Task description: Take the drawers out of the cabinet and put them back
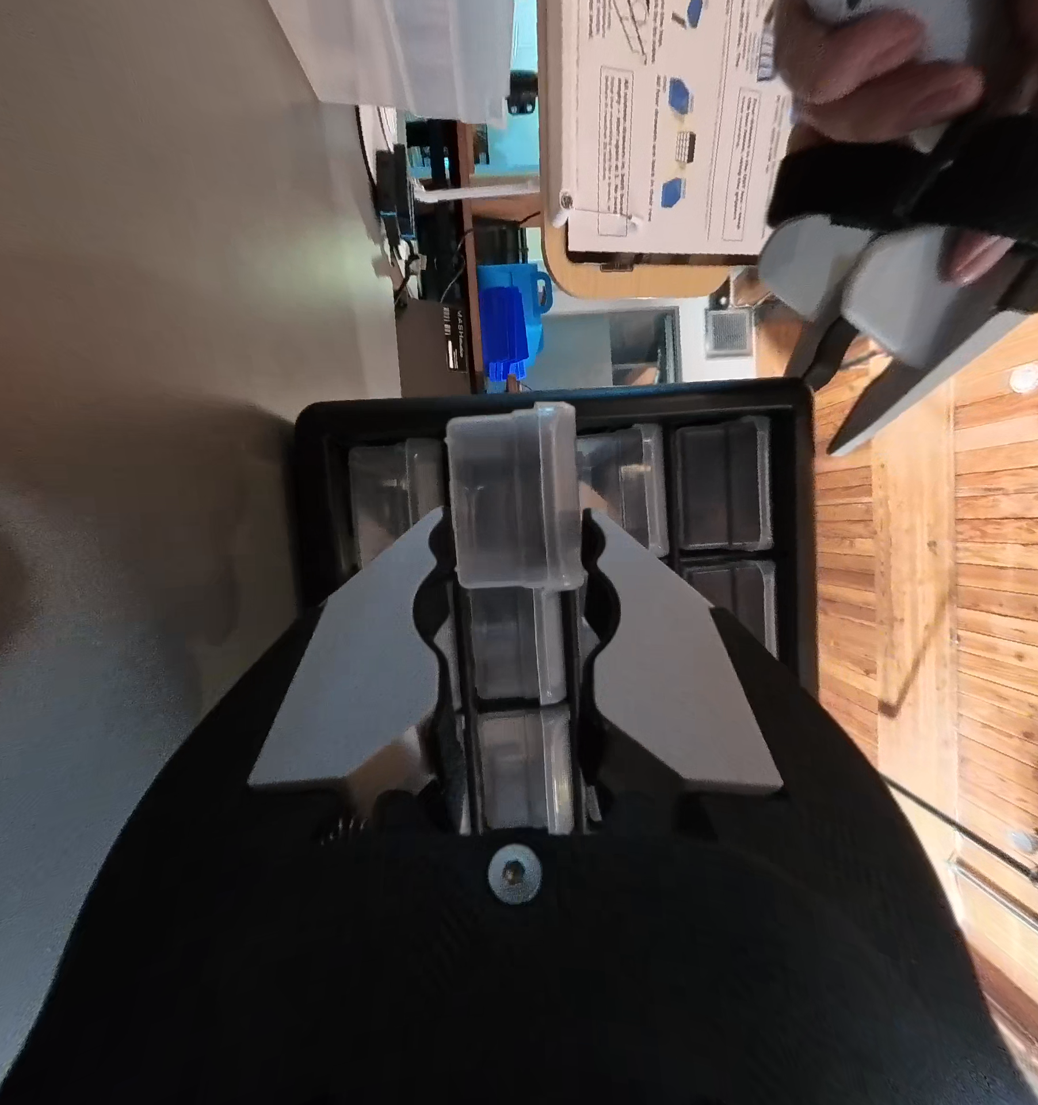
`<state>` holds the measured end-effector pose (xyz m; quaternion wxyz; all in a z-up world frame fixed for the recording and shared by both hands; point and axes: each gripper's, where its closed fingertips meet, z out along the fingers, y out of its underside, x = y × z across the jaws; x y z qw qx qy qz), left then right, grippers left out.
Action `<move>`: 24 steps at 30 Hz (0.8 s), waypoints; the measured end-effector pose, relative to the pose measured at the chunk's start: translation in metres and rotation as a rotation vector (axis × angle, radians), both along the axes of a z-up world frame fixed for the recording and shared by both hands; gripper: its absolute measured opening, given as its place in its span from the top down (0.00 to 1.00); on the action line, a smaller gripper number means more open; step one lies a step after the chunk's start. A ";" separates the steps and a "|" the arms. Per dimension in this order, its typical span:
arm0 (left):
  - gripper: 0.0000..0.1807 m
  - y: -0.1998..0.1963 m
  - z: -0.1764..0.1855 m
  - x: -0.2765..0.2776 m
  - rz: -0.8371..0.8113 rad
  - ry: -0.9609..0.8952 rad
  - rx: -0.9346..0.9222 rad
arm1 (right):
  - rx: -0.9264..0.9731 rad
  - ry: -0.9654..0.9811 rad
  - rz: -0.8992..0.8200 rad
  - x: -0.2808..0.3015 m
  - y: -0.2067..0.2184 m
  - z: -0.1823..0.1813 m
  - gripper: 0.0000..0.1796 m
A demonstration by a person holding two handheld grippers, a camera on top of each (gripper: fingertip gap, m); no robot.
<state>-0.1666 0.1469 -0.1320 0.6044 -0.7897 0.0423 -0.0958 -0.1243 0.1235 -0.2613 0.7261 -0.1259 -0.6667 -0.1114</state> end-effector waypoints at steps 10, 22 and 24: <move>0.82 0.000 0.000 0.000 0.001 0.002 0.001 | -0.019 0.000 0.060 0.041 -0.040 0.002 0.77; 0.83 0.001 0.000 0.000 0.004 0.005 0.001 | -0.103 -0.108 0.135 0.088 -0.066 -0.012 0.77; 0.83 0.000 0.000 0.000 0.003 0.004 0.001 | -0.112 -0.168 0.123 0.099 -0.061 -0.020 0.77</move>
